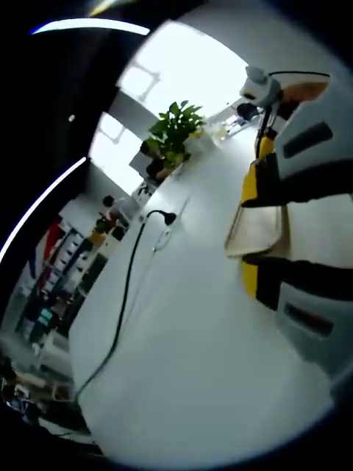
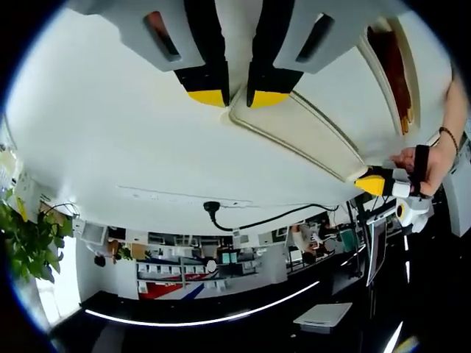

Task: Arrange the utensils inside the cutlery case until each visible utensil rests in its matching compartment.

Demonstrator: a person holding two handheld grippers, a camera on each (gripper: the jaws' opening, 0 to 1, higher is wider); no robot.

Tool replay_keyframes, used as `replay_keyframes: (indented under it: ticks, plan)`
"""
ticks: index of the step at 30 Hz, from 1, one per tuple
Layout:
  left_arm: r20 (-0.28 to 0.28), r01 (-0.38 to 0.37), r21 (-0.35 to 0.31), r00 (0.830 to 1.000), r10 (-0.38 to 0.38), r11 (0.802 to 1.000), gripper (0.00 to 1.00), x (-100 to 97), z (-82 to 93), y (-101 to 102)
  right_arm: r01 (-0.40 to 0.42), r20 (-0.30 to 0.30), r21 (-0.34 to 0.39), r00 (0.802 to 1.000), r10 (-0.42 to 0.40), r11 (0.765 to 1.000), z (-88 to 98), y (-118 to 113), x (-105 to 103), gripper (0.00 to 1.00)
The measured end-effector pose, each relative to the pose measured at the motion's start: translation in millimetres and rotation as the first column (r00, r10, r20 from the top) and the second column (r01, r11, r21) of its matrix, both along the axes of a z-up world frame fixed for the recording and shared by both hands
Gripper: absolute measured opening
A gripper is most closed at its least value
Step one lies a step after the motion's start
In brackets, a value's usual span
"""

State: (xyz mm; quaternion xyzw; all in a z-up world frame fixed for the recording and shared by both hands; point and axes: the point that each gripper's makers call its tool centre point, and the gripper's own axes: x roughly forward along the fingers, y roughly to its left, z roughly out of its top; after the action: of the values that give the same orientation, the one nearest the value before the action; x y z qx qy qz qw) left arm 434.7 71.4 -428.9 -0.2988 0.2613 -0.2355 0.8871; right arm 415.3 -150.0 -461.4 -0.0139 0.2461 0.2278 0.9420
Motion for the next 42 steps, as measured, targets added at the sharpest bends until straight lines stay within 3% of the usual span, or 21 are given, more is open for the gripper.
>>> replay_keyframes:
  ticks: [7,10,11,13,14,15,17,20,31,35,39,42]
  plan:
    - [-0.018,0.104,-0.178,0.994,-0.109,0.979,0.16,-12.1,9.8,-26,-0.023,0.006,0.019,1.000,0.023,1.000,-0.2,3,-2,0.07]
    - [0.016,0.156,-0.280,0.987,-0.158,0.947,0.13,-17.2,22.1,-36,-0.036,0.003,0.027,0.999,0.036,0.999,-0.8,7,-4,0.06]
    - [0.002,0.131,-0.312,0.990,-0.138,0.941,0.11,-15.4,24.6,-34,-0.035,0.006,0.025,0.999,0.034,0.999,-0.4,6,-5,0.06]
    - [0.029,0.165,-0.326,0.986,-0.165,0.931,0.06,-18.7,31.0,-37,-0.046,0.024,0.021,0.999,0.045,0.999,2.7,6,-5,0.06]
    - [0.047,0.179,-0.361,0.984,-0.174,0.915,0.04,-20.6,38.6,-39,-0.050,0.040,0.030,0.998,0.049,0.998,6.2,6,-5,0.06]
    - [0.098,0.220,-0.359,0.975,-0.198,0.907,0.04,-24.2,45.6,-42,-0.055,0.025,0.028,0.998,0.054,0.998,4.9,6,-7,0.06]
    - [0.098,0.203,-0.275,0.978,-0.182,0.940,0.04,-26.1,42.7,-41,-0.052,0.020,0.047,0.998,0.051,0.998,5.0,5,-9,0.08]
    - [0.123,0.227,-0.292,0.972,-0.199,0.929,0.03,-33.5,51.8,-46,-0.032,0.018,0.106,0.999,0.030,0.994,9.9,3,-9,0.17]
    - [0.168,0.261,-0.334,0.962,-0.215,0.906,0.04,-45.5,61.8,-49,-0.047,0.056,0.237,0.998,0.034,0.970,35.0,-3,-12,0.18]
    - [0.185,0.268,-0.352,0.959,-0.214,0.897,0.04,-50.5,66.3,-46,-0.102,0.059,0.315,0.994,0.088,0.944,41.9,4,-16,0.16]
    - [0.203,0.277,-0.382,0.956,-0.212,0.882,0.04,-54.4,73.2,-40,-0.161,0.037,0.459,0.986,0.162,0.874,51.4,13,-25,0.14]
    - [0.218,0.284,-0.410,0.953,-0.209,0.867,0.04,-56.3,79.2,-36,-0.210,0.062,0.517,0.976,0.208,0.830,61.2,18,-30,0.14]
